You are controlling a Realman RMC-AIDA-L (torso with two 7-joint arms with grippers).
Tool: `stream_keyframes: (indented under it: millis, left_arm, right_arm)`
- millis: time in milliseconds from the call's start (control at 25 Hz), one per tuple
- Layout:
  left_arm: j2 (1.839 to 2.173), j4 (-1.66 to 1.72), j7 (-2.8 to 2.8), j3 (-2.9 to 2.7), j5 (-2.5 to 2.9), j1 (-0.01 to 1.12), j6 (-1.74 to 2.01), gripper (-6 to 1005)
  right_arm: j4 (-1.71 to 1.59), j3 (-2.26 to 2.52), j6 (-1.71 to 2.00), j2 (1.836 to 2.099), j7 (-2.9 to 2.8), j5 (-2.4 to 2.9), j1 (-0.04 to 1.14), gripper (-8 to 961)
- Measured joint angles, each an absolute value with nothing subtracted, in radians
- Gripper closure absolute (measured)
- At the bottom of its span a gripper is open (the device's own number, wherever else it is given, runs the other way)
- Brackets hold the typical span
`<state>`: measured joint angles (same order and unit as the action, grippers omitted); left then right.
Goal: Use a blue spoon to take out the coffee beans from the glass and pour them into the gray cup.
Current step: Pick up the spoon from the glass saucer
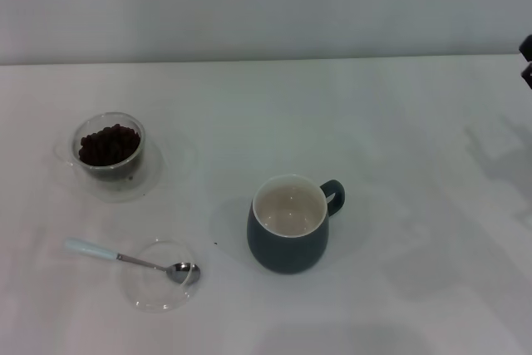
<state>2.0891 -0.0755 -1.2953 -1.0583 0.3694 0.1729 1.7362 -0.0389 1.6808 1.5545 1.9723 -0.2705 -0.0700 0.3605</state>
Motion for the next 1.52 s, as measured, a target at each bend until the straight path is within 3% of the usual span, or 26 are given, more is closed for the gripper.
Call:
stream_keyframes:
  millis: [480,1520]
  left_arm:
    - [2.079,-0.122,-1.513,-1.062,0.57,0.273,1.56,138]
    - [2.078,-0.07,-1.621,-1.189,0.619,0.333,1.349,139]
  right_arm:
    - [-0.066,1.681,1.525,1.985,-0.228,-0.07,0.387,272]
    - [-0.066,1.681,1.516,1.997,-0.227,-0.07,0.38,272]
